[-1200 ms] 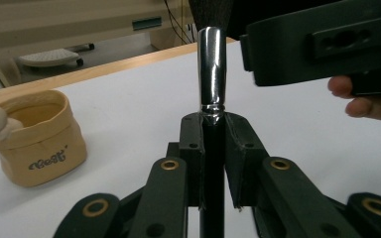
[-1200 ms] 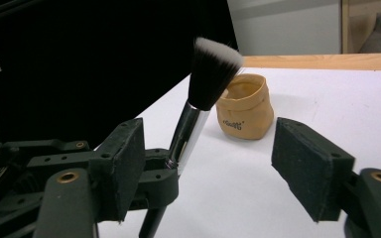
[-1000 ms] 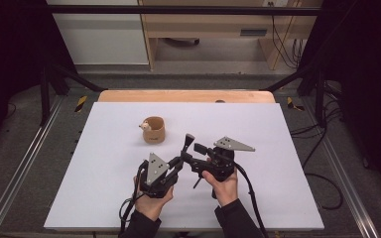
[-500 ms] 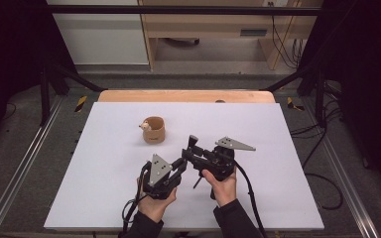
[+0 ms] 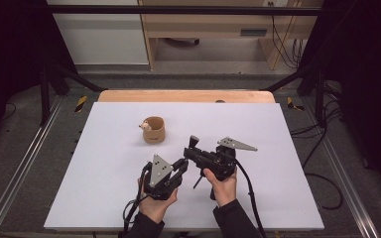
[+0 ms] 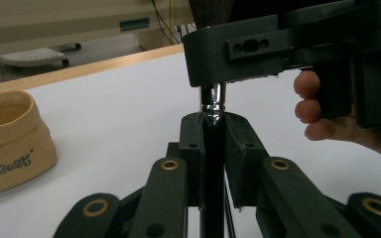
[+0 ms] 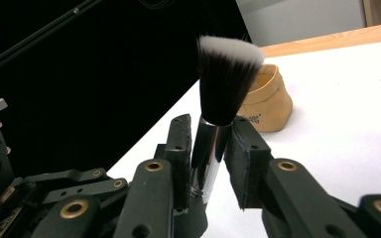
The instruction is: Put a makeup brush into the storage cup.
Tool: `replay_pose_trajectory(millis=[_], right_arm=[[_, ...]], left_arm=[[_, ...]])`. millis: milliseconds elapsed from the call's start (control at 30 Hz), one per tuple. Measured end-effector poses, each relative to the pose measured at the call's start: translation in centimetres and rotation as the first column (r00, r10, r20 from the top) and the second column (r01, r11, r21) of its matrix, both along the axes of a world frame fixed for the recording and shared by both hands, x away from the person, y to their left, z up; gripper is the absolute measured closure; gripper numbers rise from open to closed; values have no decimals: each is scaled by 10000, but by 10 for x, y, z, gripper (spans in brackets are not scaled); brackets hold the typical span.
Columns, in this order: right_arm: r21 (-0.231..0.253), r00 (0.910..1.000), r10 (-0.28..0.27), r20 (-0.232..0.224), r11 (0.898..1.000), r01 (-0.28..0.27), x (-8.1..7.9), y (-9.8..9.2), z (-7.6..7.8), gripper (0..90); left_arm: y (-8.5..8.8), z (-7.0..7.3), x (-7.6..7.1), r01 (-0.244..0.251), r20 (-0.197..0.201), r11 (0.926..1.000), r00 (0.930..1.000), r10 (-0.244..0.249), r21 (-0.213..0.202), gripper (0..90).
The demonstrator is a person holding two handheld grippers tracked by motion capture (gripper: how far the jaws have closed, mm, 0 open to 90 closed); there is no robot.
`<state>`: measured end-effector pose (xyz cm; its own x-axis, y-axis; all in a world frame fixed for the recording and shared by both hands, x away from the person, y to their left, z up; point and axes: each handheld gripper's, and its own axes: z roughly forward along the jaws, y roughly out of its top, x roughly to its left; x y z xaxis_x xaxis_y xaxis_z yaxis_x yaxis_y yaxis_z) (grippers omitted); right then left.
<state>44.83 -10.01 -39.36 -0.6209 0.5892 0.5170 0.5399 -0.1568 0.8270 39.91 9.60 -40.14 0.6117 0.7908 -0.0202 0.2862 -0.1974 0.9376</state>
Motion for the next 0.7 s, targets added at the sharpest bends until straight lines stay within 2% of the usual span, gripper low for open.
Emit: replay_pose_trajectory(millis=[367, 500, 700], right_arm=[[136, 9999, 130, 107, 9998, -131, -1, -1, -1, 774], [103, 9994, 168, 306, 9998, -171, -2, -1, 0, 775], [-78, 9986, 221, 474, 9997, -217, -3, 2, 0, 774]], left_arm=[[0, 0, 1, 93, -16, 9999, 10000, -93, 113, 778], [1, 0, 2, -59, -84, 9998, 9999, 61, 194, 656], [-2, 1, 8, 33, -358, 9986, 9994, -14, 535, 609]])
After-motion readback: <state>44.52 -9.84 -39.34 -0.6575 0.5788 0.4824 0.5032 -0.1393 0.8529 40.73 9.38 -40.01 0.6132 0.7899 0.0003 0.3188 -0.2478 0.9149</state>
